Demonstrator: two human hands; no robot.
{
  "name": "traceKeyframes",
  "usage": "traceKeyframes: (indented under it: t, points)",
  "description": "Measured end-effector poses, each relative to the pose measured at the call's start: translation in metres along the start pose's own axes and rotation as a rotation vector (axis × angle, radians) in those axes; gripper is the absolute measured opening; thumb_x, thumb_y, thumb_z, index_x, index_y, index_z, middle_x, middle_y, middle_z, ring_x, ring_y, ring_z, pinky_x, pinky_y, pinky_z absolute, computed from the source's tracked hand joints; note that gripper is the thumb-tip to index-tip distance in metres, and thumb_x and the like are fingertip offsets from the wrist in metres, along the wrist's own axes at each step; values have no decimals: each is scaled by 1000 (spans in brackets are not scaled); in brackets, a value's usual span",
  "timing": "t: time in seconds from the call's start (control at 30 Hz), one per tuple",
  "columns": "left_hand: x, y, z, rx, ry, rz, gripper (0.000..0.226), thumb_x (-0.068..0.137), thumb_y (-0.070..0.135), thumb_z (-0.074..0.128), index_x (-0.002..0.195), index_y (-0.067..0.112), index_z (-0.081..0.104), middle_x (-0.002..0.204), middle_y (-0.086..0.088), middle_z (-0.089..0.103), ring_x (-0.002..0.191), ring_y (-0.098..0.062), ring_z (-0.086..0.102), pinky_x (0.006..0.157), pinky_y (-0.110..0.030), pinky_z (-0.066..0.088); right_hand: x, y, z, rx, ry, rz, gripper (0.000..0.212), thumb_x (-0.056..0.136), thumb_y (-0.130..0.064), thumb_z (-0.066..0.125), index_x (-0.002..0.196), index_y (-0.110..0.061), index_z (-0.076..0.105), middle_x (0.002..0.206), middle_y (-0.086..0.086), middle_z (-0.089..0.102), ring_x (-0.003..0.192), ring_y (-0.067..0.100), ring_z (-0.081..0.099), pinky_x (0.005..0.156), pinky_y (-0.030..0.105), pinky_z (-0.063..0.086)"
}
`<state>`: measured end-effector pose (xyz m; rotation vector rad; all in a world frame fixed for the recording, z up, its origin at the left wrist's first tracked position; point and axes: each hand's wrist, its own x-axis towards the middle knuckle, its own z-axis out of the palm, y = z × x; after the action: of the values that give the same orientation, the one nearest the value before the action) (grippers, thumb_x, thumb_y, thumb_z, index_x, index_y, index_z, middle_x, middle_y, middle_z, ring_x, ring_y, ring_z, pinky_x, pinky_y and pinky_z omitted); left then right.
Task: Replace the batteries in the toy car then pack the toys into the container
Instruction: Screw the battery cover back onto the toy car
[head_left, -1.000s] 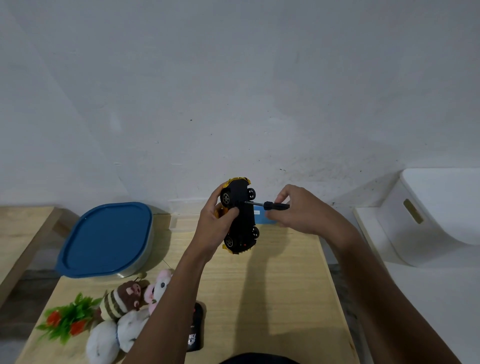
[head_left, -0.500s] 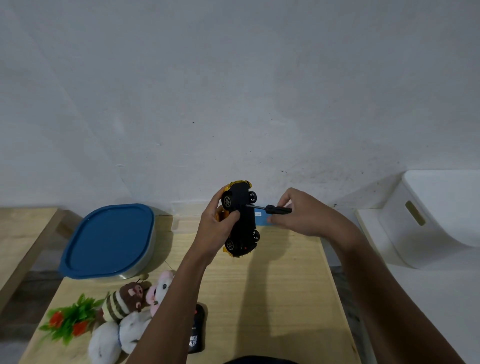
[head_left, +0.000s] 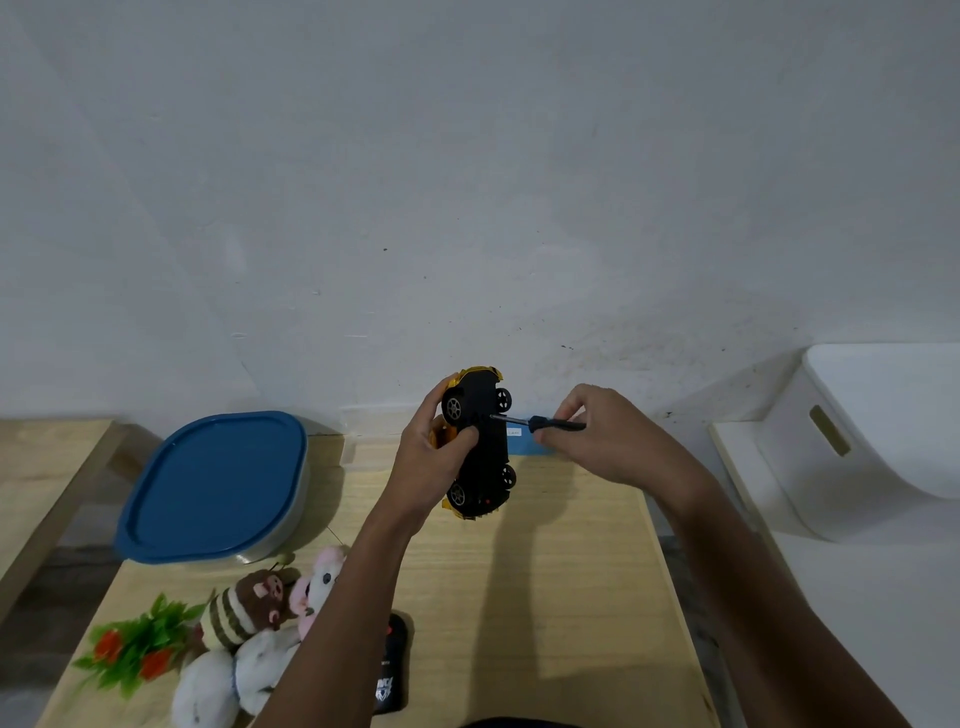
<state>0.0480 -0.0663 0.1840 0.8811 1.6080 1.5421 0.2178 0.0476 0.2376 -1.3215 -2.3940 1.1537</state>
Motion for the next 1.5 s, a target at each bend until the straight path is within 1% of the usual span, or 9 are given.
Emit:
traceKeyframes:
  t: [0.17, 0.37, 0.53, 0.73, 1.0, 1.13, 1.27, 1.4, 1.5]
  points:
    - [0, -1, 2, 28, -13, 4, 56, 94, 7, 59, 133, 45, 50, 101, 6, 71, 97, -13, 68, 83, -27, 58, 3, -4, -1, -9, 84, -21, 52, 91, -48, 58, 72, 1, 60, 70, 19, 65, 53, 19, 51, 68, 45, 53]
    - [2, -2, 1, 6, -3, 6, 56, 93, 5, 58, 135, 42, 51, 104, 2, 71, 97, -16, 68, 82, -29, 59, 1, -2, -4, 24, -46, 40, 32, 78, -49, 74, 92, -26, 57, 89, -3, 68, 75, 13, 65, 65, 32, 49]
    - [2, -3, -1, 15, -2, 4, 56, 93, 6, 58, 135, 43, 51, 106, -2, 70, 98, -20, 67, 83, -31, 59, 4, -4, -3, -16, 29, -2, 52, 91, -51, 57, 76, -1, 64, 64, 8, 63, 54, 20, 52, 63, 35, 48]
    - [1, -2, -2, -13, 2, 7, 55, 94, 4, 58, 133, 42, 52, 105, -4, 70, 97, -19, 68, 77, -26, 58, -1, -5, -1, -100, -63, 18, 30, 82, -50, 67, 93, -27, 51, 92, -5, 63, 78, 12, 61, 72, 33, 48]
    - [-2, -7, -6, 9, 6, -8, 56, 93, 4, 58, 134, 41, 53, 103, -2, 71, 97, -23, 67, 82, -33, 60, -1, -11, 7, -161, -34, -20, 52, 96, -50, 49, 87, -2, 67, 63, 1, 52, 53, 14, 48, 52, 27, 36]
    - [-4, -9, -4, 3, 22, -10, 57, 92, 2, 58, 133, 42, 53, 102, -2, 71, 96, -22, 67, 85, -34, 59, -1, -9, 7, -112, -115, 11, 30, 83, -47, 67, 97, -27, 50, 97, -4, 62, 77, 13, 61, 68, 31, 48]
    - [-3, -8, -5, -26, 48, -9, 55, 93, 1, 57, 132, 39, 54, 96, 1, 71, 87, -11, 68, 72, -24, 56, -1, -13, 4, -127, -4, -58, 20, 85, -38, 70, 86, -22, 58, 85, -6, 60, 70, 9, 55, 61, 27, 43]
    - [-3, -6, -7, -32, 41, -12, 55, 93, 1, 57, 134, 38, 54, 99, 0, 71, 88, -12, 68, 72, -24, 57, 0, -14, 8, -94, -66, -17, 43, 95, -48, 53, 85, -10, 70, 62, 5, 53, 51, 13, 45, 53, 27, 35]
    - [-4, -7, -7, -26, 31, -11, 55, 93, 1, 57, 133, 39, 54, 103, -3, 71, 93, -18, 68, 79, -30, 59, 0, -15, 9, -97, -120, 29, 36, 90, -50, 58, 100, -16, 60, 76, -3, 58, 58, 11, 48, 55, 27, 36]
